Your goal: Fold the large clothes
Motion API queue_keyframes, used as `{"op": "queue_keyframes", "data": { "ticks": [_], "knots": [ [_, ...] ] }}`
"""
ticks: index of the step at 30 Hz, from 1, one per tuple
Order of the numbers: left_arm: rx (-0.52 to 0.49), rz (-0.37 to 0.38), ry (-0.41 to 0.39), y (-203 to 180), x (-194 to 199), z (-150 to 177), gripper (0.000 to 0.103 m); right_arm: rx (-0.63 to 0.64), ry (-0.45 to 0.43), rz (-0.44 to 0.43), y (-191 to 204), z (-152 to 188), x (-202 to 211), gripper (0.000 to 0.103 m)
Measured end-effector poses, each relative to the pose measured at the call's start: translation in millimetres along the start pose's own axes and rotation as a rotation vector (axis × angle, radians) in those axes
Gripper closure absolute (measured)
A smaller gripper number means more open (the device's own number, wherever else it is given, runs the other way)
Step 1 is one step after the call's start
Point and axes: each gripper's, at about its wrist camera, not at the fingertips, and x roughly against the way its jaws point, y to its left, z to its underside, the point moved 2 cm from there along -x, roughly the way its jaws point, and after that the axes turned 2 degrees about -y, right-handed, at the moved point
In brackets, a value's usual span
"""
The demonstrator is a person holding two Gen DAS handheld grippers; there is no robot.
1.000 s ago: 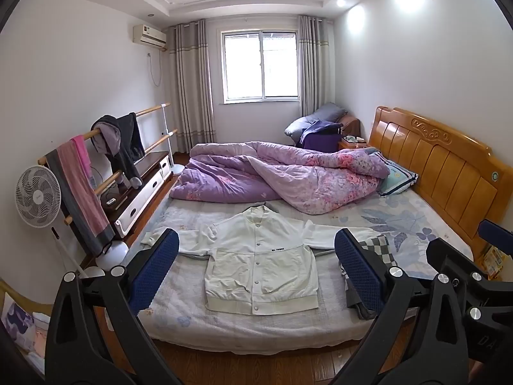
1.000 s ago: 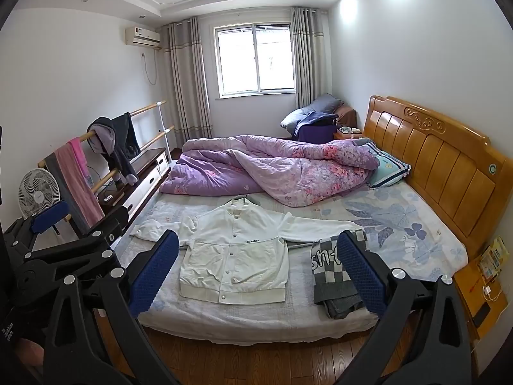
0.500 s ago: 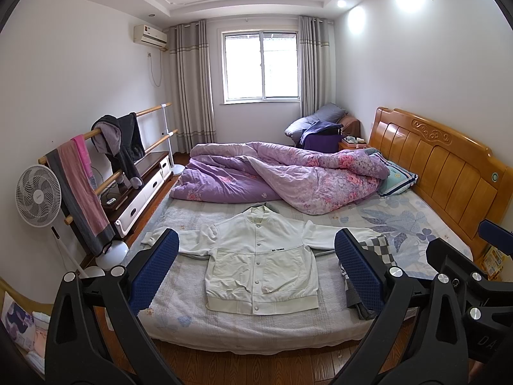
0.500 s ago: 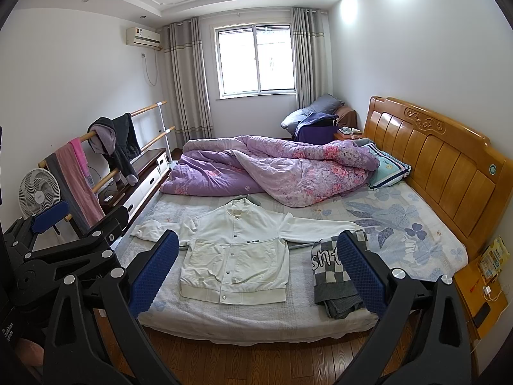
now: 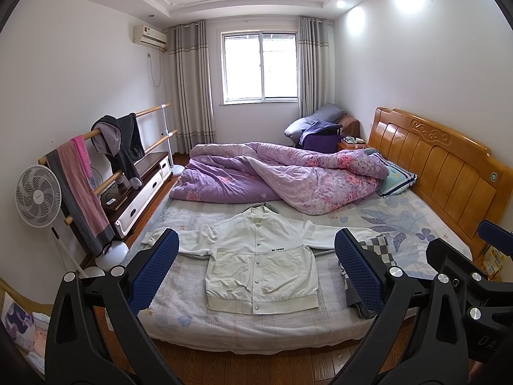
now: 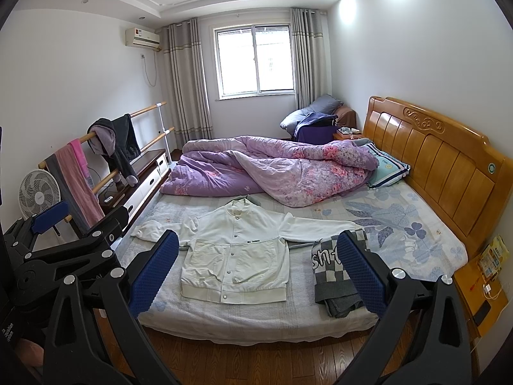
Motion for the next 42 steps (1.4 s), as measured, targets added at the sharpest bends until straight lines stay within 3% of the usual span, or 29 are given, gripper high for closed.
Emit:
{"op": "queue_keyframes", "data": {
  "ticks": [42],
  "knots": [
    [0.003,-0.014,0.000,8.0,8.8,-2.8,0.005,0.003,0.001,-0.014,6.7,0.5,2.2,0.008]
  ]
}}
